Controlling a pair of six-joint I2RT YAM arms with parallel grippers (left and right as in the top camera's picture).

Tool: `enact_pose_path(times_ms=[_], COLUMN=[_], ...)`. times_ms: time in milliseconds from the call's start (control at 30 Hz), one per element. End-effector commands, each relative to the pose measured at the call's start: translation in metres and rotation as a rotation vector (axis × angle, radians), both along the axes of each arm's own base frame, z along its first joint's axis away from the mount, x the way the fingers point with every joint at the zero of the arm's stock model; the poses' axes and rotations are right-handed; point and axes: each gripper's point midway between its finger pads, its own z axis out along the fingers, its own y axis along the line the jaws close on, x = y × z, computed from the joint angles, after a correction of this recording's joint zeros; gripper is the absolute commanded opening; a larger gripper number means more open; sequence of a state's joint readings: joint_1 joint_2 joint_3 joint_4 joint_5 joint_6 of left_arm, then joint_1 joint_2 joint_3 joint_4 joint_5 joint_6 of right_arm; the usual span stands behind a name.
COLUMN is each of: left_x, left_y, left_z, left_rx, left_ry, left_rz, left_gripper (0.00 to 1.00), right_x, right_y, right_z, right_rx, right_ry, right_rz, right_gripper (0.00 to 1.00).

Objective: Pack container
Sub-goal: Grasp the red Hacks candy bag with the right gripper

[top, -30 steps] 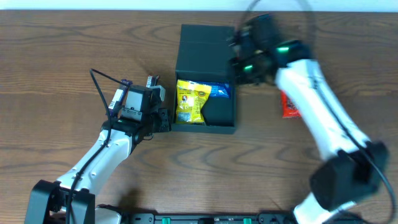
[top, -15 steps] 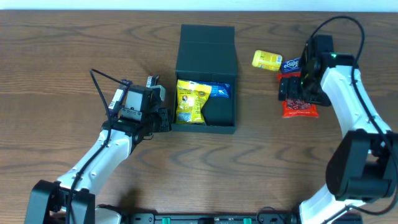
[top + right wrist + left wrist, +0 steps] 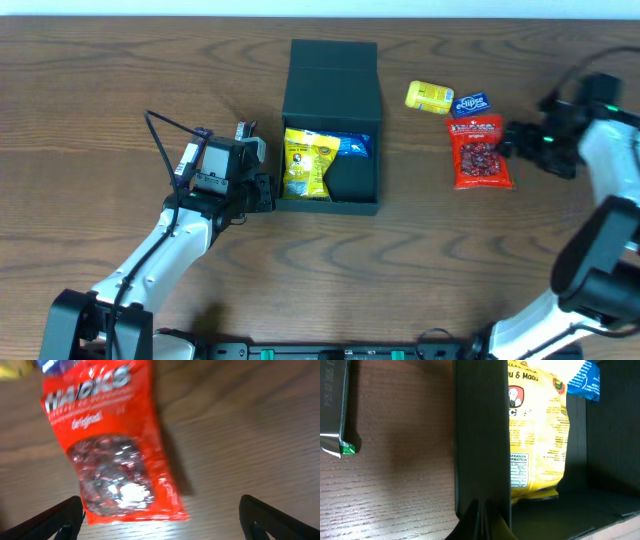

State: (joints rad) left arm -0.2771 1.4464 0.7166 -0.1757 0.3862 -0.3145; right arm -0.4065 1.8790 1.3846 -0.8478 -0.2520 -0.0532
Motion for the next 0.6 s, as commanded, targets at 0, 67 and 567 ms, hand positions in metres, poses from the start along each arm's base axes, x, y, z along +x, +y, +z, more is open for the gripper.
enact_pose_path(times_ms=[0, 67, 567], left_x=[-0.002, -0.002, -0.002], left_y=[-0.001, -0.001, -0.001], left_z=[-0.002, -0.002, -0.002], left_rx=[-0.007, -0.007, -0.007], left_ry=[0.01, 0.01, 0.01], left_rz=[-0.004, -0.004, -0.004], left_gripper=[0.06, 0.05, 0.06], right_x=[0.003, 0.002, 0.013], right_y=[0.013, 0.014, 0.056], right_z=[-0.002, -0.012, -0.074], right_rx=[0.24, 0.31, 0.422], right_ry=[-0.095, -0.092, -0.013], right_rz=[0.063, 0.058, 0.132], right_gripper=[0.99, 0.99, 0.85])
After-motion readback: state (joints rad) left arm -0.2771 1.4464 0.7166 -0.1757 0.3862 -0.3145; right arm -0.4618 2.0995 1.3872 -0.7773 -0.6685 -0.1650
